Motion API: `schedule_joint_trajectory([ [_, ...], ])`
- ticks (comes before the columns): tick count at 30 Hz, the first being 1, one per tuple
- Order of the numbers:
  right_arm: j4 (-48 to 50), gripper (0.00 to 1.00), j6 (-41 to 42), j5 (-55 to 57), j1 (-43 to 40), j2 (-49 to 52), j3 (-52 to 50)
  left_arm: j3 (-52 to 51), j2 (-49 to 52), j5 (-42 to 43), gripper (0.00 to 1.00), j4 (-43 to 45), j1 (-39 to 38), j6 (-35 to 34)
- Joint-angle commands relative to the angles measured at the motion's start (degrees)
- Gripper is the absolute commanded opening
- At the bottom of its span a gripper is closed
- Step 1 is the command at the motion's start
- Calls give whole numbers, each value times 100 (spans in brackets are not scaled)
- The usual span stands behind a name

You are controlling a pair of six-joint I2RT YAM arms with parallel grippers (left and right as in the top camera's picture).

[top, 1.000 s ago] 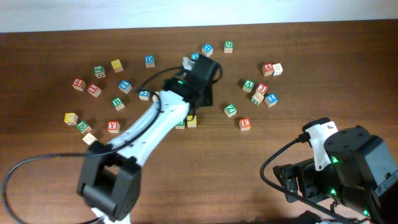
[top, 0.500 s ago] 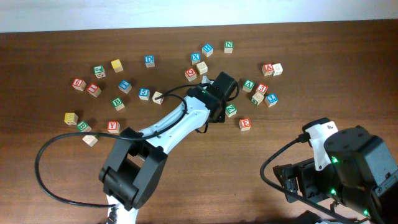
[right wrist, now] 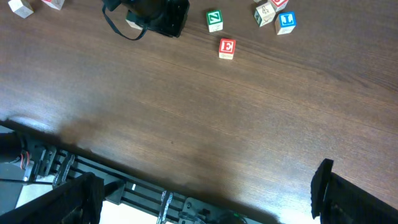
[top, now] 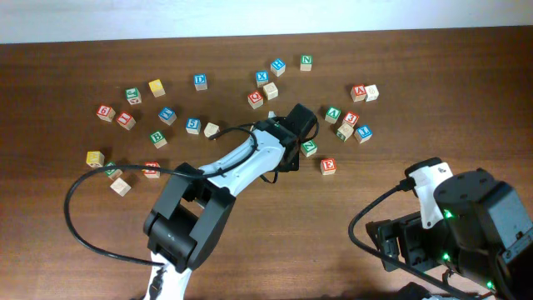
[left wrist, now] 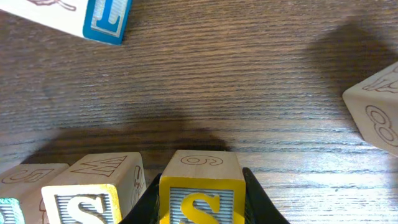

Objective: Spell out RSS
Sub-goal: 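Carry second S block with left gripper toward the R S row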

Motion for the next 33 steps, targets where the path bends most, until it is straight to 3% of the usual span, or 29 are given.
schedule_joint_trajectory([
  [1,-35,98,48,66,11,4,9,-11,17,-72,10,-4,31,-247],
  [12,-35,98,48,66,11,4,9,-11,17,-111,10,-111,42,-372],
  [18,-35,98,48,66,11,4,9,-11,17,-109,28,-114,44,-372],
  [22,-35,98,48,66,11,4,9,-11,17,-107,32,-114,52,-372],
  [33,-35,98,48,66,11,4,9,-11,17,-105,30,-181,52,-372],
])
